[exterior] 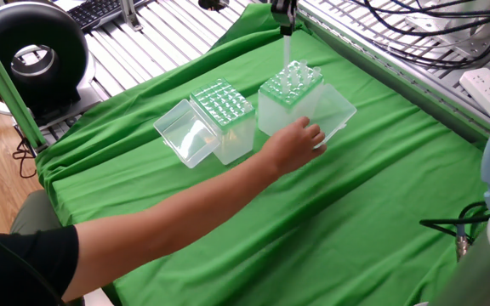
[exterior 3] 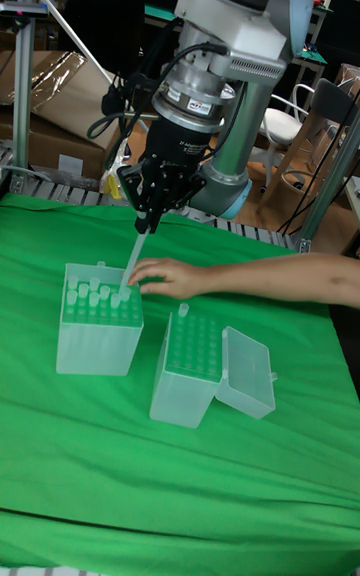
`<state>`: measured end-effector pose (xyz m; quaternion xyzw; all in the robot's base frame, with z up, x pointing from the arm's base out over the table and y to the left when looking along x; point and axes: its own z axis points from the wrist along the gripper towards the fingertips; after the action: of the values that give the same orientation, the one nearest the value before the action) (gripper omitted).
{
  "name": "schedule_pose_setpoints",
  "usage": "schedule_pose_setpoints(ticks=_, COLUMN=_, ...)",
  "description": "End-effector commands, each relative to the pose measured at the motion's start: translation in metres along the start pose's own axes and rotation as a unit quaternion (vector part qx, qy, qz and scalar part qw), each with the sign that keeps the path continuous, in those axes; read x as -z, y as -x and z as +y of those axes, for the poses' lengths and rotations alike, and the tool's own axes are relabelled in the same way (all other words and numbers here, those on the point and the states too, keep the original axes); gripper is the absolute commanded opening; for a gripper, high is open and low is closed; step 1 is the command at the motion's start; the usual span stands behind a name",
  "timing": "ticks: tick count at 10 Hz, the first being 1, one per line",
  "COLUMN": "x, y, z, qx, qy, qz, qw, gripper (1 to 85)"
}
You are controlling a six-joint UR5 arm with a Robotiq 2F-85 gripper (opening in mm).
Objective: Insert a large pipette tip into the holder for large pipette tips
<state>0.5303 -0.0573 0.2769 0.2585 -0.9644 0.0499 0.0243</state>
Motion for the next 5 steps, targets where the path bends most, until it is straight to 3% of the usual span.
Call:
schedule_pose_setpoints(ticks=1, x=0.01, y=-0.007, z=0.012, qx=-0.01, qy=0.013, qz=0.019, qw=0.9997, gripper=1.0)
schedule_pose_setpoints(ticks=5, x=0.034, y=0.009, z=0.033, qx=-0.027, qy=0.011, qz=0.036, qw=0.9989, gripper=1.0)
